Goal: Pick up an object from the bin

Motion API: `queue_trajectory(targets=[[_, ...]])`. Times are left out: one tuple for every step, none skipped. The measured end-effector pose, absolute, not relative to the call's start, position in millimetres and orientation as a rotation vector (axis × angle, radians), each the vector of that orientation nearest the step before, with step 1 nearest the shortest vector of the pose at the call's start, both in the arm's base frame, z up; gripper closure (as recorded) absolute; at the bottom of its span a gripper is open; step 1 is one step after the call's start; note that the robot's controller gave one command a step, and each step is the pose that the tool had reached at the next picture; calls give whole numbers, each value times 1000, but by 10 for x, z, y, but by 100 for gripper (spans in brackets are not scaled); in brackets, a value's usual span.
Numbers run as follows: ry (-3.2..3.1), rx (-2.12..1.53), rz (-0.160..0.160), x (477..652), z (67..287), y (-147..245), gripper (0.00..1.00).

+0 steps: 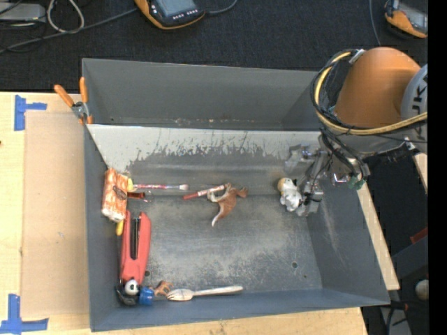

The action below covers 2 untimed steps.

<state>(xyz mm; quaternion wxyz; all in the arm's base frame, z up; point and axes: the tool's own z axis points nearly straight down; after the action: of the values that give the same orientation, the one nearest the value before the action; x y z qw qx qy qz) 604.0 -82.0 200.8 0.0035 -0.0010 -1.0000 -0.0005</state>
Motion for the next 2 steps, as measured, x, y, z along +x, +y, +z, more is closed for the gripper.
queue_trajectory(targets=[[-3142,0,0,6056,2047,-817,0],[-3119,439,1,6132,1595,-1020,0]])
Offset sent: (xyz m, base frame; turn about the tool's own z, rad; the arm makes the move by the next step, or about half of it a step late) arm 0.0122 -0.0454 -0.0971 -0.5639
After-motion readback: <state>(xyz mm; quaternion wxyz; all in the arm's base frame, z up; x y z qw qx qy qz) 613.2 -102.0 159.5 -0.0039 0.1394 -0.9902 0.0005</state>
